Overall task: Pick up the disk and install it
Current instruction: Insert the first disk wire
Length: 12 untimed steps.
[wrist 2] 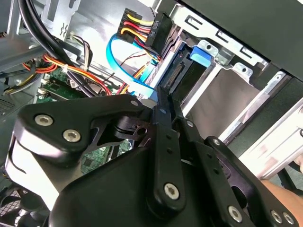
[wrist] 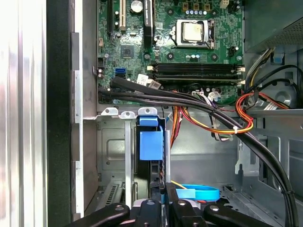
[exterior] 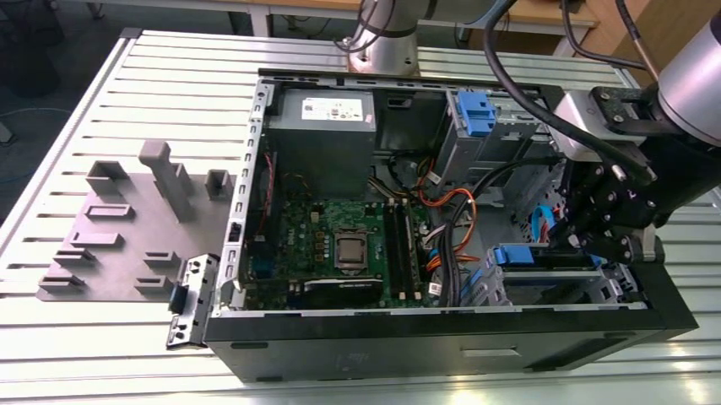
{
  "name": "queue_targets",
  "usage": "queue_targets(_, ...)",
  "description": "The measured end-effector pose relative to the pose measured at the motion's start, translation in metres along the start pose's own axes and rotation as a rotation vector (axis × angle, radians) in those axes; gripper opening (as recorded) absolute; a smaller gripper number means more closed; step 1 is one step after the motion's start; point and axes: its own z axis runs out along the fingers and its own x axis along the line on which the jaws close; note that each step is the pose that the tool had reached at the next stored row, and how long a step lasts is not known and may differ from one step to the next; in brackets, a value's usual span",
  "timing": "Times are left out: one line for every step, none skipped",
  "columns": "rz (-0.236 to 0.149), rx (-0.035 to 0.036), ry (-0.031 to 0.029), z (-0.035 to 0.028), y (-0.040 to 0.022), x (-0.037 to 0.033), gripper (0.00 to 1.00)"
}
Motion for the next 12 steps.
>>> queue_targets(0.0, 0.0, 0.0001, 0.0002, 0.0, 0.0, 0.16)
queue_targets(0.0, 0.0, 0.0002, 0.0003, 0.0, 0.0001, 0.16)
queue_targets(0.0, -0.0001, 0.0, 0.0005, 0.0001, 0.0002, 0.16)
queue_targets(0.0, 0.0, -0.0001, 0.0007, 0.0001, 0.0003, 0.16)
queue_targets(0.0, 0.0, -0.0003, 0.0009, 0.0001, 0.0005, 0.16)
queue_targets(0.0, 0.0, -0.0004, 0.0014, 0.0001, 0.0006, 0.16)
queue_targets(0.0, 0.0, -0.0001, 0.0016, 0.0001, 0.0006, 0.16)
queue_targets(0.0, 0.0, 0.0001, 0.0016, 0.0001, 0.0007, 0.16)
queue_targets(0.0, 0.0, 0.0002, 0.0016, 0.0001, 0.0007, 0.16)
queue_targets(0.0, 0.0, 0.0001, 0.0017, 0.0, 0.0007, 0.16)
queue_targets(0.0, 0.0, -0.0001, 0.0019, 0.0001, 0.0007, 0.16)
queue_targets(0.0, 0.0, -0.0004, 0.0024, 0.0001, 0.0007, 0.16)
